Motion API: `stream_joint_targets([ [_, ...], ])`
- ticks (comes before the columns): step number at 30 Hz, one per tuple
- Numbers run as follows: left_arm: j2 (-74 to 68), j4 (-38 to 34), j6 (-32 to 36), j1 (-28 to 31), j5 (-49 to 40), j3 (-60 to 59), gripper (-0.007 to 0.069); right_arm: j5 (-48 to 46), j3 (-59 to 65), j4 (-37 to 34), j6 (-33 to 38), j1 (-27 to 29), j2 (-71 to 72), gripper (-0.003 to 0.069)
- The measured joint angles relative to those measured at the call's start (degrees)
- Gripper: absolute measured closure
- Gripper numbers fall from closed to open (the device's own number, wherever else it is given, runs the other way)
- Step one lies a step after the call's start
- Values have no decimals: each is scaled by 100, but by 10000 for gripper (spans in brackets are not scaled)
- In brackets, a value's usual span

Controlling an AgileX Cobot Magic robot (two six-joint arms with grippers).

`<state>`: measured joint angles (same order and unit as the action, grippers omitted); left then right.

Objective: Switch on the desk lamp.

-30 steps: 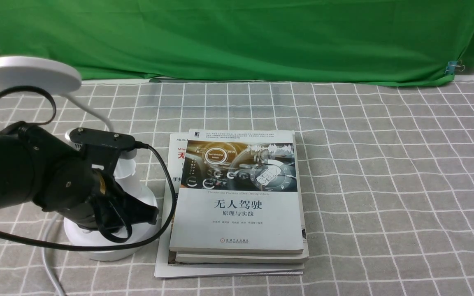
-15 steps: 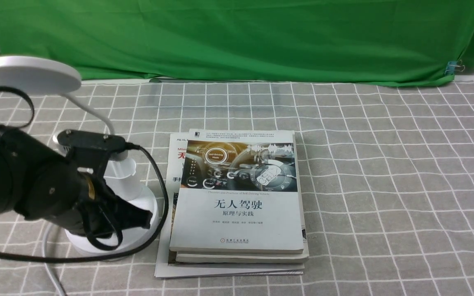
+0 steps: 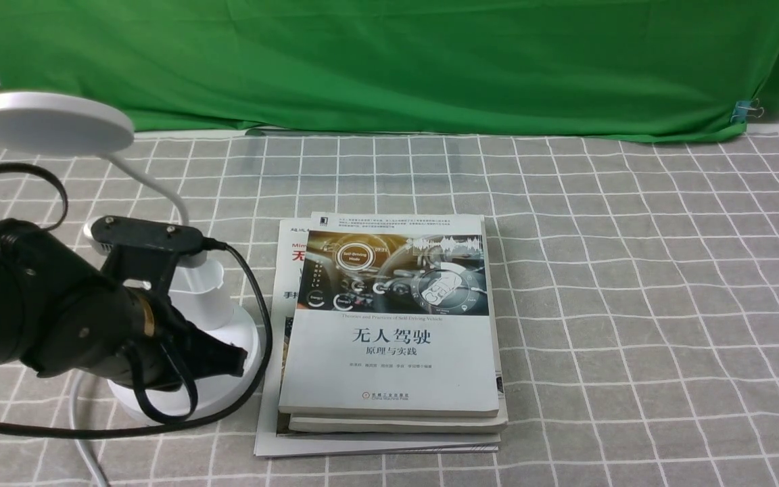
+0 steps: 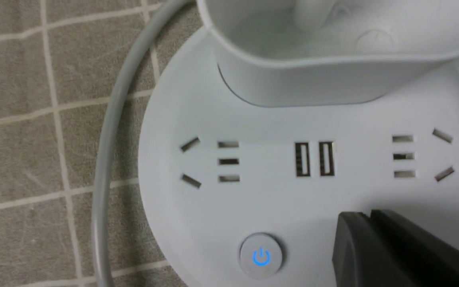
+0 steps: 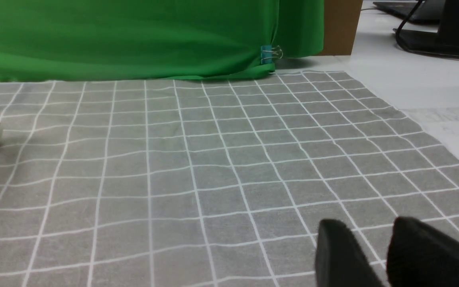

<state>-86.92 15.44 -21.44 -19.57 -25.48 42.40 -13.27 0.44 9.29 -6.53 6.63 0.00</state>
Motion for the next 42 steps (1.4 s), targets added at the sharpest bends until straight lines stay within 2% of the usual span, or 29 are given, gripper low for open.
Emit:
stream_joint_targets([
  [10,-162,-443,295,0,166,5,606,0,0,0,0,0,0,414],
  [21,-371,-431,356,0,210,112,606,0,0,0,0,0,0,414],
  [31,287,-375,355,0,-5,-2,606,0,0,0,-6,0,0,414],
  [35,962,-876,797,0,-466,-48,606,0,0,0,-6,0,0,414],
  [38,1801,-1848,1465,0,-727,-449,606,0,0,0,-6,0,0,414],
  [42,2805,-2621,1827,-6,-722,-1093,606,0,0,0,-6,0,0,414],
])
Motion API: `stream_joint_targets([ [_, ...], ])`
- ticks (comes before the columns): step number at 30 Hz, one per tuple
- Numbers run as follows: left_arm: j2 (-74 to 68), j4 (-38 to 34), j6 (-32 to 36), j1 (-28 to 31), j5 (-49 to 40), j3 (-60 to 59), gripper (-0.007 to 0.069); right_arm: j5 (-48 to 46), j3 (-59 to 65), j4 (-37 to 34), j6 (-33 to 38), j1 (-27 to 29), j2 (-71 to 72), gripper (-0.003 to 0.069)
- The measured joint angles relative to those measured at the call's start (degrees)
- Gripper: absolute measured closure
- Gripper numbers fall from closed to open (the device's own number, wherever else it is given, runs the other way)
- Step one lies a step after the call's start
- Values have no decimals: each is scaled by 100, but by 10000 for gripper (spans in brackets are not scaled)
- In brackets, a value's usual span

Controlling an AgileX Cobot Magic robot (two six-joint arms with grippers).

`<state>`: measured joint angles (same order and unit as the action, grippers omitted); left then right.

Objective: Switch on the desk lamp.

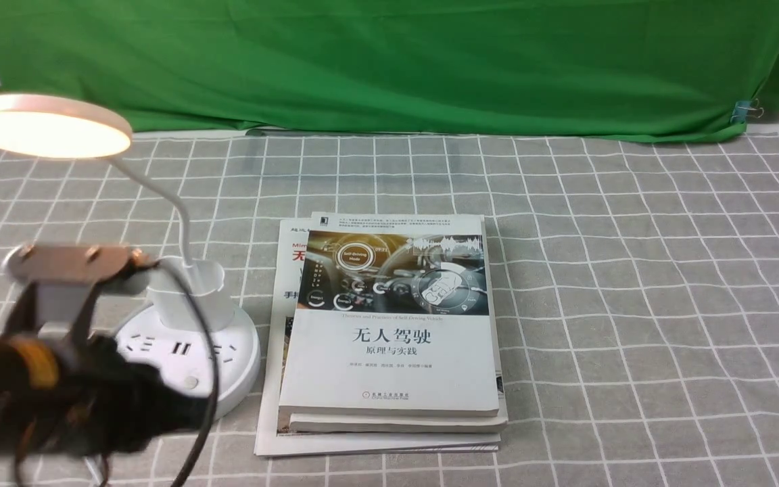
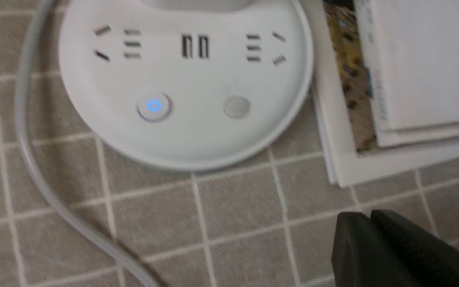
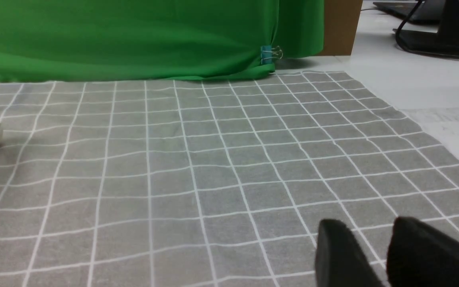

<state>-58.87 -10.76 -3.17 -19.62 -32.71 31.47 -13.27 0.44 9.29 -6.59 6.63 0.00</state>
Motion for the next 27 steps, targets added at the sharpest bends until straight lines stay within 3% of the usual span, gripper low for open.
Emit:
stream_joint_targets([
  [5,1425,-157,66,-2,12,-713,606,0,0,0,0,0,0,414],
  [14,3901,918,58,-2,546,-969,606,0,0,0,0,0,0,414],
  [27,4304,1022,53,-9,624,-969,606,0,0,0,4,0,0,414],
])
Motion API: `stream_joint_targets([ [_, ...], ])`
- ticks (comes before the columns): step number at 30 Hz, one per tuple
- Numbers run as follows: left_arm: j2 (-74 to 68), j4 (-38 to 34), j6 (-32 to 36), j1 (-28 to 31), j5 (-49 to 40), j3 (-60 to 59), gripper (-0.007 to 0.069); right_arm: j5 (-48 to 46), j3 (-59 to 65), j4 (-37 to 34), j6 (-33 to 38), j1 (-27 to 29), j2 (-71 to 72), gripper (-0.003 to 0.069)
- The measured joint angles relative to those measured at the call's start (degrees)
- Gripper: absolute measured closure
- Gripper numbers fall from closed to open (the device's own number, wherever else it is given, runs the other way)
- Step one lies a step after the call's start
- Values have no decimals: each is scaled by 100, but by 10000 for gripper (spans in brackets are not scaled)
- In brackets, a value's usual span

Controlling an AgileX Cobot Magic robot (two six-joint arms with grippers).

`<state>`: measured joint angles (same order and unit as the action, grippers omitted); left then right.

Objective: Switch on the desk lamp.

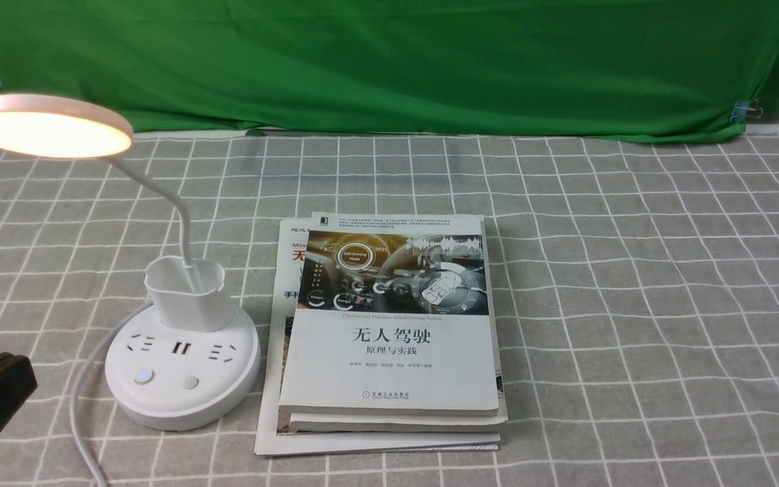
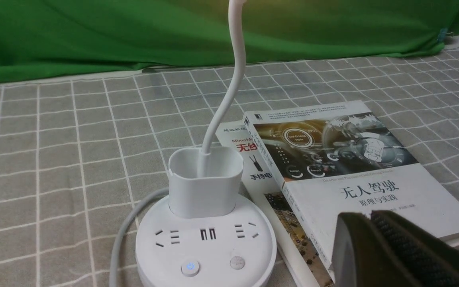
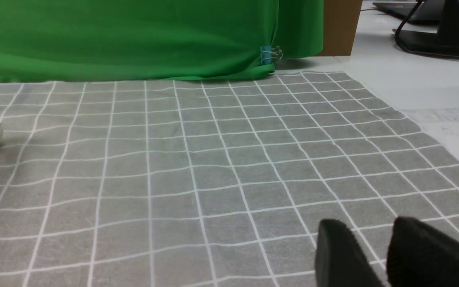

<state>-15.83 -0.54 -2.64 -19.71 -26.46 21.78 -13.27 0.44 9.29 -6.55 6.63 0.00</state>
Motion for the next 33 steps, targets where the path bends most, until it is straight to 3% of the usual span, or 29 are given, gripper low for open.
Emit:
stream_joint_targets([
  [13,0,-6,12,16,21,-71,606,0,0,0,0,0,0,414],
  [25,1123,-346,1750,1357,1421,-1451,606,0,0,0,0,0,0,414],
  [33,1573,-424,1275,1570,1292,-2213,606,0,0,0,0,0,0,414],
])
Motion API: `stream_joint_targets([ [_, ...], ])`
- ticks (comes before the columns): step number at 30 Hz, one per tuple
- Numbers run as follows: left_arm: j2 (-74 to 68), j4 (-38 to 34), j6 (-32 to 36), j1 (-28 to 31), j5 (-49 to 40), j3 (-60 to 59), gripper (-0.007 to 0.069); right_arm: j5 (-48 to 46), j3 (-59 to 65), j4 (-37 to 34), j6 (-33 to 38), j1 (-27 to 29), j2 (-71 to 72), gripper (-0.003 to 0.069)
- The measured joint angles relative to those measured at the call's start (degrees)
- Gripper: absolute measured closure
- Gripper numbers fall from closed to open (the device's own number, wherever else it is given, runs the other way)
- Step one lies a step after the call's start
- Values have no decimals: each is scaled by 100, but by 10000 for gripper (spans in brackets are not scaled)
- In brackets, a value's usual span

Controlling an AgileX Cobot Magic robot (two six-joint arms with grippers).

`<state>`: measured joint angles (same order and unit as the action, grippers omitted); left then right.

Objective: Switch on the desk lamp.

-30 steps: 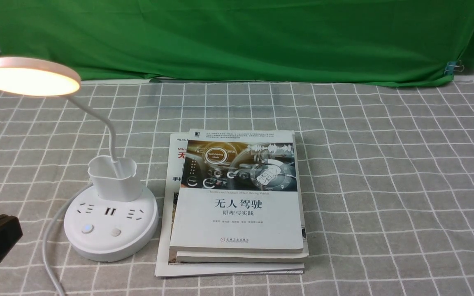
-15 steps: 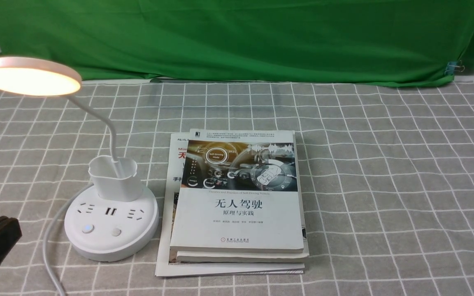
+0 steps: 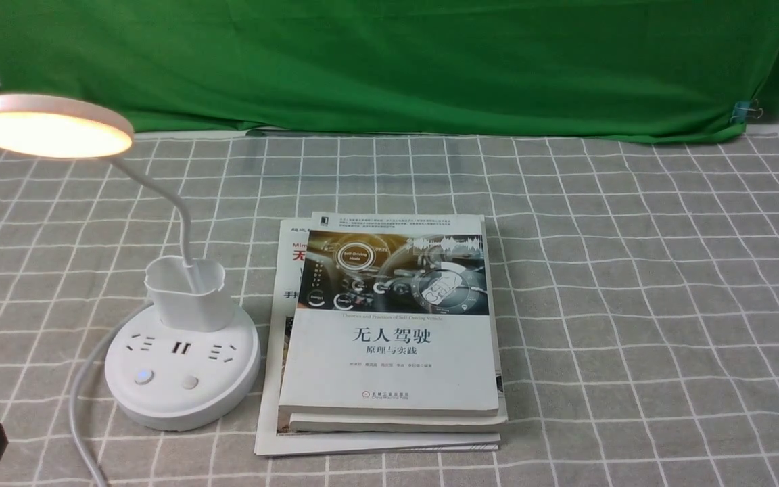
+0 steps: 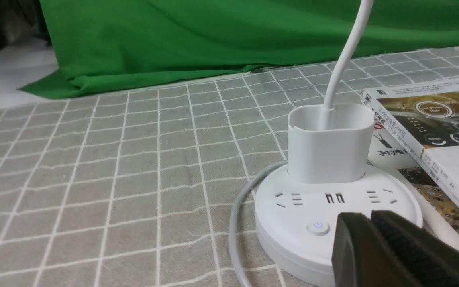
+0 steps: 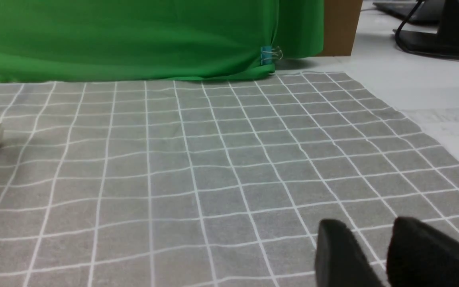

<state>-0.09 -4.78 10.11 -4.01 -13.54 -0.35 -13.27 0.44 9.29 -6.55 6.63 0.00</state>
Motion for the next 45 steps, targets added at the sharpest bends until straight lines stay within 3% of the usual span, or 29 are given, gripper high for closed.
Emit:
stream_joint_targets([
  [7,24,37,-247,0,0,-6,606,5,0,0,0,0,0,414],
  [45,24,123,-247,0,0,-6,606,5,0,0,0,0,0,414],
])
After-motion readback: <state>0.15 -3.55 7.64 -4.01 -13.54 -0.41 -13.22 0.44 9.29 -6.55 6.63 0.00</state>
